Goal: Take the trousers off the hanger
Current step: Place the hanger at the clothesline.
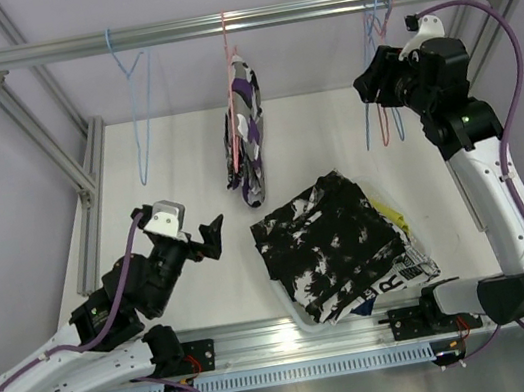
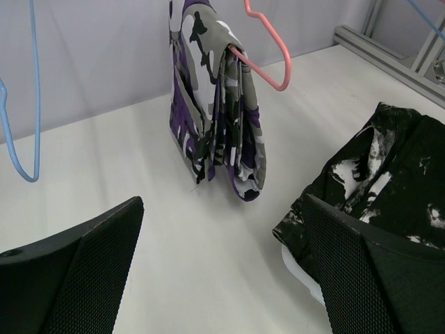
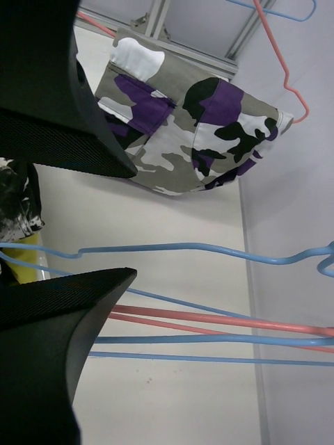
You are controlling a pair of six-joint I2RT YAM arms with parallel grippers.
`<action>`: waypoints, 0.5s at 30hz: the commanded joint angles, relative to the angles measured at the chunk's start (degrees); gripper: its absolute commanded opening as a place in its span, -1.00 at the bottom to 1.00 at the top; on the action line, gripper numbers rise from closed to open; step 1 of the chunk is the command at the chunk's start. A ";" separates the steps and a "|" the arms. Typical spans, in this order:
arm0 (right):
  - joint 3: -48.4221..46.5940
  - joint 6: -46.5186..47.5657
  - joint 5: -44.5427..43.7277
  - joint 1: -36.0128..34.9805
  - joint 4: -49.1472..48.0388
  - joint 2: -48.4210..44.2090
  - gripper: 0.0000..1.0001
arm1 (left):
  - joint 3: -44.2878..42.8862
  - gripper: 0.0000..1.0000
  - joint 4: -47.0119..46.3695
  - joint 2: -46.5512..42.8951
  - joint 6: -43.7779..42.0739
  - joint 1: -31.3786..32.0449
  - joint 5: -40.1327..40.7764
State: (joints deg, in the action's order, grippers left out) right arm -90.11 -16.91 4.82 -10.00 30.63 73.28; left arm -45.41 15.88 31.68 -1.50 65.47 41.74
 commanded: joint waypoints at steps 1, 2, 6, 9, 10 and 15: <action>-0.51 0.03 1.24 -0.02 -2.77 0.90 0.16 | -0.30 0.99 -0.32 0.22 0.53 -0.52 -0.78; -0.42 0.12 1.16 -0.02 -2.86 1.34 0.14 | -0.38 0.99 -0.24 0.22 0.53 -0.52 -0.78; -0.07 0.30 0.89 0.07 -3.56 2.66 0.04 | -0.30 0.99 -0.23 0.31 0.53 -0.52 -0.95; -0.07 0.21 0.98 -0.02 -3.74 3.97 -0.09 | -0.47 0.99 -0.23 0.49 0.53 -0.52 -1.31; -0.07 0.29 1.07 -0.02 -3.74 4.15 -0.19 | -0.47 0.99 -0.23 0.57 0.53 -0.52 -1.39; 0.37 0.30 1.07 0.07 -4.09 4.42 -0.54 | -0.38 0.99 -0.23 0.57 0.53 -0.52 -1.48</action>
State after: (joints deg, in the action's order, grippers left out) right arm -89.58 -16.88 5.50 -10.00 28.88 77.87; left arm -45.41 16.01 31.99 -1.50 65.47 41.32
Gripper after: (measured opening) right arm 0.250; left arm 0.994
